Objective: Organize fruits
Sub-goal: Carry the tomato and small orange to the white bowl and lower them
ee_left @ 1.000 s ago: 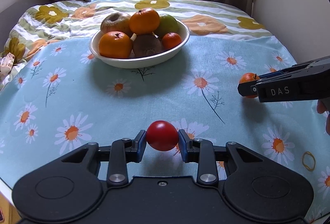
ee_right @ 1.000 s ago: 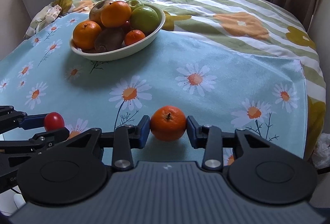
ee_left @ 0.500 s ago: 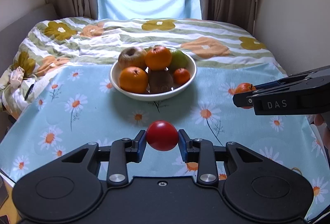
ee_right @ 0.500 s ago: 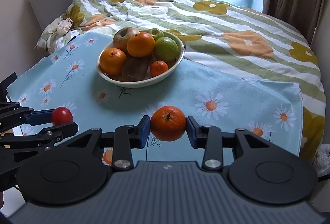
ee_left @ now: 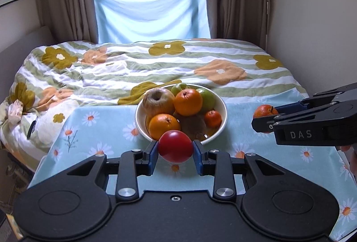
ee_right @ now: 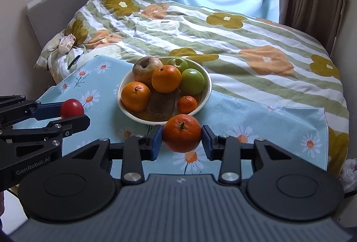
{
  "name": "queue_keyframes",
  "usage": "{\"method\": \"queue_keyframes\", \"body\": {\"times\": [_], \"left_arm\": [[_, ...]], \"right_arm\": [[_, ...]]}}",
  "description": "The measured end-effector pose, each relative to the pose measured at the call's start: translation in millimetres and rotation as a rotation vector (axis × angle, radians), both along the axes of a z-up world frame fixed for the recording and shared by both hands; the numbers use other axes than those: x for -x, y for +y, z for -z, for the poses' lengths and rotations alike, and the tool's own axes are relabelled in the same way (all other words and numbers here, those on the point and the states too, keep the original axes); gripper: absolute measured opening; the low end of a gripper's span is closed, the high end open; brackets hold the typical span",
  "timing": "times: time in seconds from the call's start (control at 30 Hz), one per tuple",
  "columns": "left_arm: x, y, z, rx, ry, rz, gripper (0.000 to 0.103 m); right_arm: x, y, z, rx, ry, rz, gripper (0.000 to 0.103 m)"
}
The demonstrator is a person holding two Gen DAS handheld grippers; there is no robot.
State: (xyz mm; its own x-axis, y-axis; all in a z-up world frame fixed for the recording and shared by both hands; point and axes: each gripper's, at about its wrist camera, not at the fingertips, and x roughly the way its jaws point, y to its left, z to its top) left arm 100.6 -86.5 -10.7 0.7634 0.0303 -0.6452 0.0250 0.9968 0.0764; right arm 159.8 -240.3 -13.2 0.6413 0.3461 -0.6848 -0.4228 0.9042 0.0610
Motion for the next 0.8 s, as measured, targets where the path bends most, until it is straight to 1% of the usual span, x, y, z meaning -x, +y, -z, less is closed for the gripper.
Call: {"method": "queue_keyframes", "body": {"times": [0.23, 0.4, 0.57, 0.8], "left_arm": [[-34, 41, 0, 0.009, 0.010, 0.076, 0.036], [-62, 66, 6, 0.008, 0.023, 0.132, 0.036], [-90, 81, 17, 0.011, 0.044, 0.182, 0.036], [-126, 93, 41, 0.013, 0.091, 0.238, 0.036]], "right_arm": [[-21, 33, -4, -0.010, 0.009, 0.093, 0.053], [-36, 56, 0, -0.020, 0.023, 0.161, 0.053], [-48, 73, 6, -0.024, 0.035, 0.222, 0.053], [-61, 89, 16, -0.024, 0.060, 0.290, 0.053]]}}
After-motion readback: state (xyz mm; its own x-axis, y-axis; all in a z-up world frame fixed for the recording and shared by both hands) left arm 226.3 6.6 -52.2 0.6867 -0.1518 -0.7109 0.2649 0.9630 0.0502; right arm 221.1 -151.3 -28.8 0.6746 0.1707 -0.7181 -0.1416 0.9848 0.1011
